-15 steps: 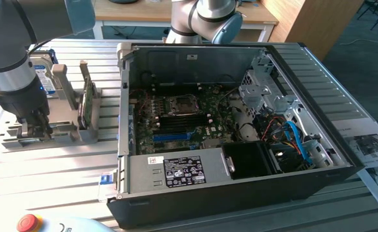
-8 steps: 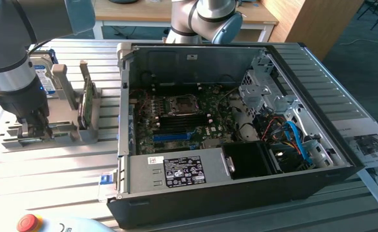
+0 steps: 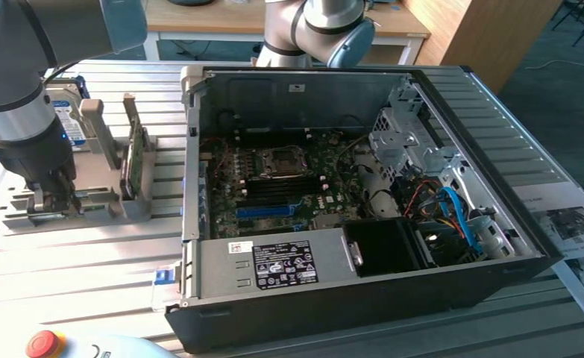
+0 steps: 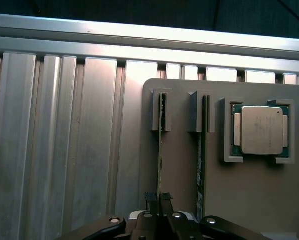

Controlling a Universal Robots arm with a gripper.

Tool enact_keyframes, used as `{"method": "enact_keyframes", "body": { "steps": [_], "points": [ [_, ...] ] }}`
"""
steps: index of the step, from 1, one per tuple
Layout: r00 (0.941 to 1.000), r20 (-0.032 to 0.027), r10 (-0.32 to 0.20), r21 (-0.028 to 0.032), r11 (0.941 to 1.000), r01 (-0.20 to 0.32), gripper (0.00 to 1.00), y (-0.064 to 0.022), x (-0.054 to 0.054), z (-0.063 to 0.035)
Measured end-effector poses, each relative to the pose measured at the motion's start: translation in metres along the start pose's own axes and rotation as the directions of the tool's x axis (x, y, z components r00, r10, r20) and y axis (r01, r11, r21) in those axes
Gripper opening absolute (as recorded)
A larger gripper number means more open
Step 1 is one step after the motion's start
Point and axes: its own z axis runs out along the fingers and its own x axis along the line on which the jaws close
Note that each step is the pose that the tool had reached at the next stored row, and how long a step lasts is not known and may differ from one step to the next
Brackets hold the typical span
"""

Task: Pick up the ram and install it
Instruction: 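Pick up the ram and move it above insertion slot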

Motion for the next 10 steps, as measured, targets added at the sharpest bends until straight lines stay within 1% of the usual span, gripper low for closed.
{"method": "enact_keyframes", "body": {
  "steps": [3, 6, 10],
  "points": [
    [1.0, 0.0, 0.0, 0.0, 1.0, 0.0, 0.15, 0.0, 0.0, 0.0],
    [1.0, 0.0, 0.0, 0.0, 1.0, 0.0, 0.12, 0.0, 0.0, 0.0],
    [1.0, 0.0, 0.0, 0.0, 1.0, 0.0, 0.12, 0.0, 0.0, 0.0]
  ]
}}
